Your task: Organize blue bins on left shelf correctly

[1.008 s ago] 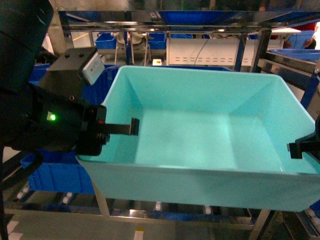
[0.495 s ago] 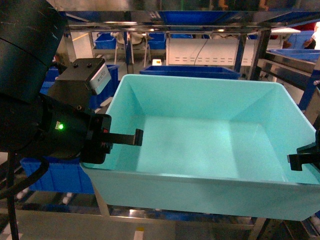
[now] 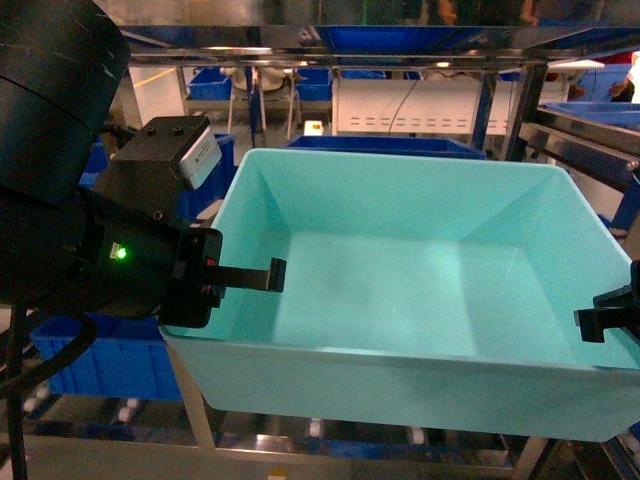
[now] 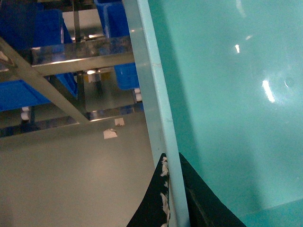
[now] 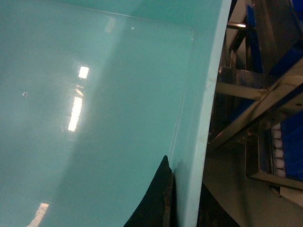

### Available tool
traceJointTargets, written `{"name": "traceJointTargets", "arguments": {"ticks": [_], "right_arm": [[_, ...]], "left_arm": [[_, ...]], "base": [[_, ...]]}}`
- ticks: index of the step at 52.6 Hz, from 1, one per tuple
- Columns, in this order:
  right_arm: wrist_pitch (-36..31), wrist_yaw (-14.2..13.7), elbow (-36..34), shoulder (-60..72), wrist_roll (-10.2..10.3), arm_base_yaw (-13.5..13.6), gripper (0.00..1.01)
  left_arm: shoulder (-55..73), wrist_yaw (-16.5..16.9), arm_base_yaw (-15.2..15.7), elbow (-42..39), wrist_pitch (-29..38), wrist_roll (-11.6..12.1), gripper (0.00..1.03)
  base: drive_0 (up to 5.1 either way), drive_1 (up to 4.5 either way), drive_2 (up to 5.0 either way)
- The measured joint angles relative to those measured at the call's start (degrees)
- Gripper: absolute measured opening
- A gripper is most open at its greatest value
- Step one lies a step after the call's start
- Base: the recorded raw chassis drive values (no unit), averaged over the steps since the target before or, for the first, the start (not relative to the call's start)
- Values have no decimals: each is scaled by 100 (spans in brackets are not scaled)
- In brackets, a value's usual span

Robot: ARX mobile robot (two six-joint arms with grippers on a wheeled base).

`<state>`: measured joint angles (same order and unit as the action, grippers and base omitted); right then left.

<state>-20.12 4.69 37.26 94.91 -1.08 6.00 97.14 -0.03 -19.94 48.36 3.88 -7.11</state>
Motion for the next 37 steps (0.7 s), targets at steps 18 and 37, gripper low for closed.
{"name": "traceJointTargets", "arguments": {"ticks": [18,37], "right_arm": [[13,0,2,0,-2,0,2],[-28,-4,46,26,-2,0,2]], "left_arm": [[0,0,0,2,-7,2,2],[20,9,0,35,35,4,2]], "base": [[1,417,-415],[0,311,-311]]}}
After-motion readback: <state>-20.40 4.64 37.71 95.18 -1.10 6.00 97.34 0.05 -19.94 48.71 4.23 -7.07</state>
